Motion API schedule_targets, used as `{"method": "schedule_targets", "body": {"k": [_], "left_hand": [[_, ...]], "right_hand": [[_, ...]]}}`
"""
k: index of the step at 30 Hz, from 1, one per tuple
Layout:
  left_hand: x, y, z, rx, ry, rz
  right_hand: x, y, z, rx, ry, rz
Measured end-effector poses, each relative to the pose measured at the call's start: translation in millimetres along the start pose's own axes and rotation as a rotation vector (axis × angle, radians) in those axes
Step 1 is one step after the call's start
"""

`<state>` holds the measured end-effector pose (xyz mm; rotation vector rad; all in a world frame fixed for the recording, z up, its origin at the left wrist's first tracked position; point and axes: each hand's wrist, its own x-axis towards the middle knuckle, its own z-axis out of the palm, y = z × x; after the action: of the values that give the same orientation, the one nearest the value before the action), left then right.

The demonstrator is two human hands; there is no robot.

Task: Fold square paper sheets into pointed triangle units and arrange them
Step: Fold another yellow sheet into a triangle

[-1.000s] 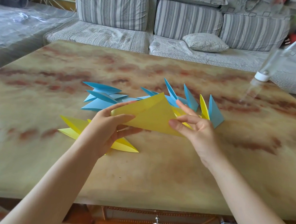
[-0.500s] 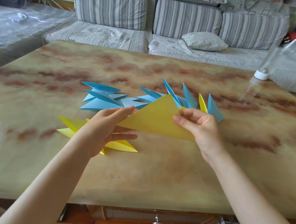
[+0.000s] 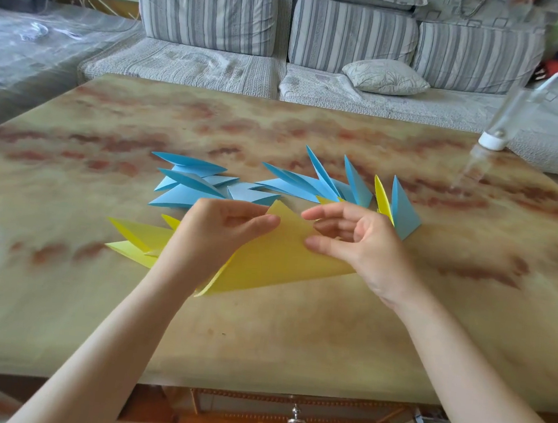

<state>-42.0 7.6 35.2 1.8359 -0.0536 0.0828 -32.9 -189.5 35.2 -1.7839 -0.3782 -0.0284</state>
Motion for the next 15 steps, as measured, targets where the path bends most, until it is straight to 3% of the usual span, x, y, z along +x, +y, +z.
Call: {"method": "schedule_targets", "body": {"k": [4,8,11,15], "left_hand": [[0.7,-4.6,5.4,0.000,0.075,0.018],[0.2,-5.3,6.5,-0.066,0.173,0.030],[0.0,-3.9,8.1,-0.174,0.299,0.053],[-1.5,-2.1,15.9,-0.348,0.373,0.006]], "right_hand": [[0.5,1.1,2.5,-0.009,0.019,-0.018],[2.6,6.6,6.4,-0.068,0.278,-0.027],[1.3,2.9,9.1,0.061,0.399,0.105],[-5.2,-2.8,26.2,0.287,0.203,0.302]]}}
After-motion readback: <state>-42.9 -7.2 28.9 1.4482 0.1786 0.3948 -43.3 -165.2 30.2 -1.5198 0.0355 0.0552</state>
